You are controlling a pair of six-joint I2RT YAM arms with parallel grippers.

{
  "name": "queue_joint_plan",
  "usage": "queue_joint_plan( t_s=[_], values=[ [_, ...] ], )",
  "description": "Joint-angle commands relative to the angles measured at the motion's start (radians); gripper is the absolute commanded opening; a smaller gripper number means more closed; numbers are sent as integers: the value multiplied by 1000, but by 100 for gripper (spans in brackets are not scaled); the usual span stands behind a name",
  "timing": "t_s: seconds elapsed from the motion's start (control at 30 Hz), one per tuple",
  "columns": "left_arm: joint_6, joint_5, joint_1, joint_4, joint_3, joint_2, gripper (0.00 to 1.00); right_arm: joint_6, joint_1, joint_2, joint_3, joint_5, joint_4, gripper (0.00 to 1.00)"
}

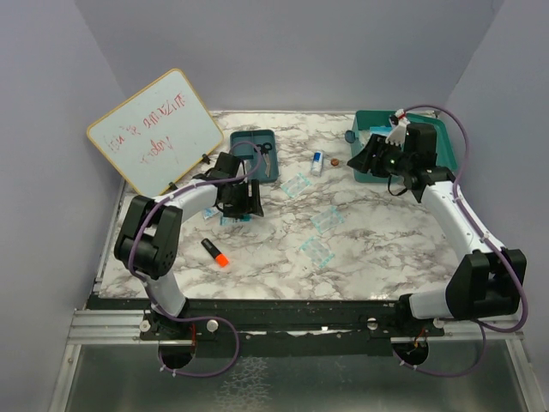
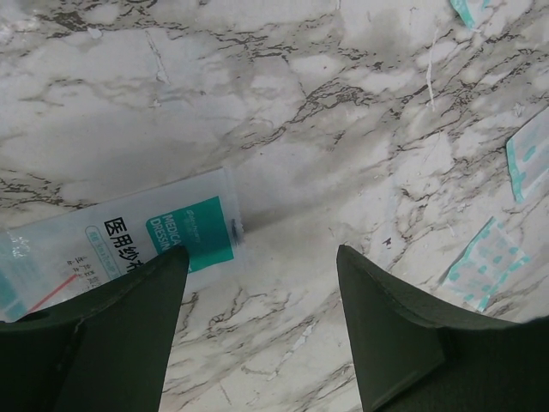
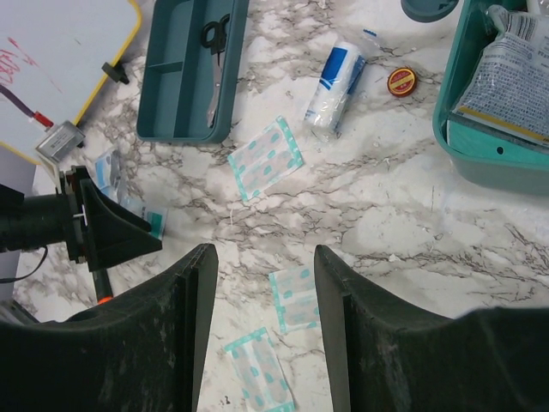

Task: Organize the medicine kit
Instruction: Pick up the medical item at the center of the board.

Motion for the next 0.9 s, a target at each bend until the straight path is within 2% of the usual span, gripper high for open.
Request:
queue_joint_plan(
  t_s=[0.0, 0.37, 0.53, 0.87],
  values=[
    [-32, 23, -36, 37, 14, 25, 72, -2, 5, -28, -15, -16, 21, 55],
    [-133, 109, -159, 123, -24, -18, 71, -8, 5, -44, -12, -11, 9, 55],
    [-137, 147, -171, 115, 14, -61, 71, 5, 5, -43, -22, -28, 13, 55],
    [59, -210, -101, -104, 107, -103, 71, 10, 5, -51, -26, -37, 1, 55]
  ],
)
